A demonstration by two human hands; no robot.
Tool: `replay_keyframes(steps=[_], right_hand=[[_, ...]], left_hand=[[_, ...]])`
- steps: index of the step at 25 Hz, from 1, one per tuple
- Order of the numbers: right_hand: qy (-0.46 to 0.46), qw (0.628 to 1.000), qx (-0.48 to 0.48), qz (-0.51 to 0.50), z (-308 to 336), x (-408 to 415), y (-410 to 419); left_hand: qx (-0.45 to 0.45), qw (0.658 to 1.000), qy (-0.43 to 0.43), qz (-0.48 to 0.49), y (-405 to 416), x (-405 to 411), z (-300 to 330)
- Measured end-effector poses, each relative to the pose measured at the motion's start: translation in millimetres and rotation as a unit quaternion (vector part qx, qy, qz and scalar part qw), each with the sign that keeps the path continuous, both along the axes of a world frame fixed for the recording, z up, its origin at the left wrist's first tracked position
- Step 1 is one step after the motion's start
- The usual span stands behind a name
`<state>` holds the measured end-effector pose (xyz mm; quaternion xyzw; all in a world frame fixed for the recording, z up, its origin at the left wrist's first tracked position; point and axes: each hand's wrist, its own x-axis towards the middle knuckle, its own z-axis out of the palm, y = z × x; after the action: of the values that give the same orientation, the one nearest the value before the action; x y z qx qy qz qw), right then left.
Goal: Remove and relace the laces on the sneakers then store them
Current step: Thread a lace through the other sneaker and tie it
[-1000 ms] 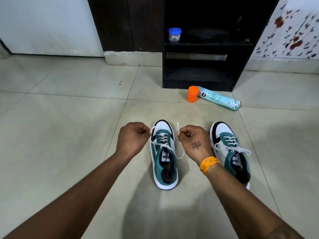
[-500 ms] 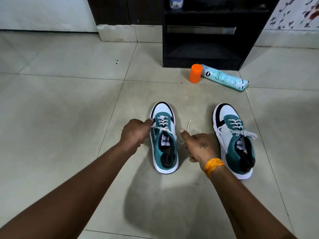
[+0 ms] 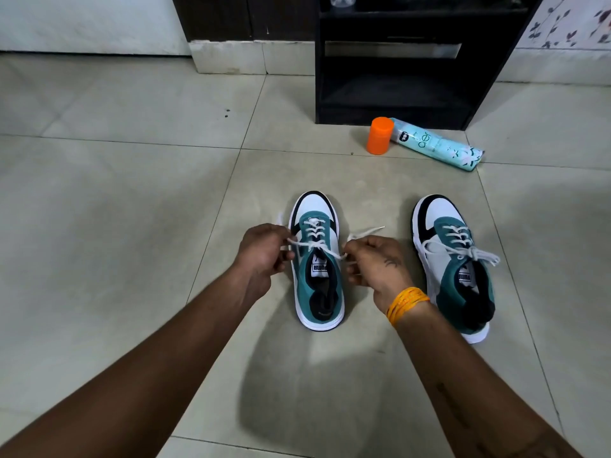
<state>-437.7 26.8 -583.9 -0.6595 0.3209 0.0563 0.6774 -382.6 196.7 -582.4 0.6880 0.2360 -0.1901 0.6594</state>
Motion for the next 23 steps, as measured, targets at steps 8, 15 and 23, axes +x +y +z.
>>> replay_keyframes(steps=[8, 15, 23], right_hand=[[-0.163, 0.959, -0.202, 0.111, 23.6, 6.0, -13.8], [-0.207, 0.866, -0.383, 0.244, 58.8, 3.3, -19.1], [-0.194, 0.792, -0.478, 0.327, 81.8, -3.4, -17.3]], left_hand=[[0.127, 0.987, -0.028, -0.092, 19.5, 9.5, 33.6], [0.515, 0.782, -0.173, -0.305, 10.3, 0.3, 52.7], [0.345, 0.888, -0.08, -0.292, 11.6, -1.7, 66.2]])
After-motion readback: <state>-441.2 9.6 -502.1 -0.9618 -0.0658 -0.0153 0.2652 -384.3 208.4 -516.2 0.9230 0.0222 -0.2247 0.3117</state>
